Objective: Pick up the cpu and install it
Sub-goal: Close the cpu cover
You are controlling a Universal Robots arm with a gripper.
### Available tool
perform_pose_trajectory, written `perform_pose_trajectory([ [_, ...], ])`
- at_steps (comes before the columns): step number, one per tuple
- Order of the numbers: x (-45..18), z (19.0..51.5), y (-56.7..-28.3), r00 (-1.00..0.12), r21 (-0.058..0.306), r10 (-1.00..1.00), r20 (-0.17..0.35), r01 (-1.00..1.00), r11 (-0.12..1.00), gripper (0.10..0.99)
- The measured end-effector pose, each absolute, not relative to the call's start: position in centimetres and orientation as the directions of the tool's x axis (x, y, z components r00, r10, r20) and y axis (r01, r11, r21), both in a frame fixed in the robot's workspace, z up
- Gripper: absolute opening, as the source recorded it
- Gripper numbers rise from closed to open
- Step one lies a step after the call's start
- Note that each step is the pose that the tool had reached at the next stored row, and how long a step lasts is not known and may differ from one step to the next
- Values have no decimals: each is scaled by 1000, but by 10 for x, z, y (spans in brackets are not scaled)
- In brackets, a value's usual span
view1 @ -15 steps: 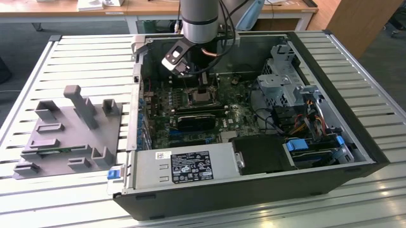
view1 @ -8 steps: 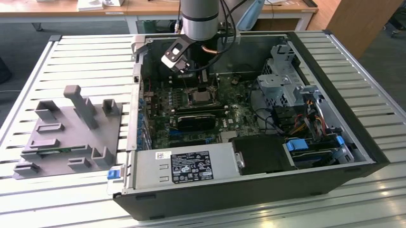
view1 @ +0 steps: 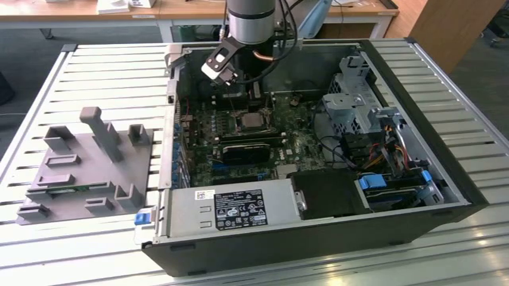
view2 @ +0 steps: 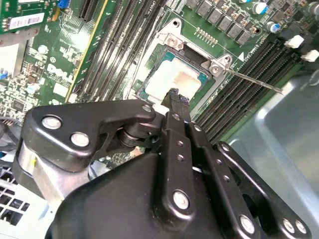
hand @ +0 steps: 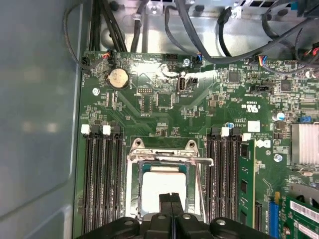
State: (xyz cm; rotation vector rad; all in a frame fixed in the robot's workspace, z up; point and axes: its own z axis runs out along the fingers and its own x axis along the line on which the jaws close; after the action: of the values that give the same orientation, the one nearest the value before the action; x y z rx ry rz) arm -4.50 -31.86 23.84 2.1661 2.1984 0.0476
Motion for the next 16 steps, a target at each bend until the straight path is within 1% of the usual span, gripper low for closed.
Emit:
perform_pose_trajectory([
  [16, -45, 288, -318, -14, 60, 1000, -18, 998, 15, 106],
])
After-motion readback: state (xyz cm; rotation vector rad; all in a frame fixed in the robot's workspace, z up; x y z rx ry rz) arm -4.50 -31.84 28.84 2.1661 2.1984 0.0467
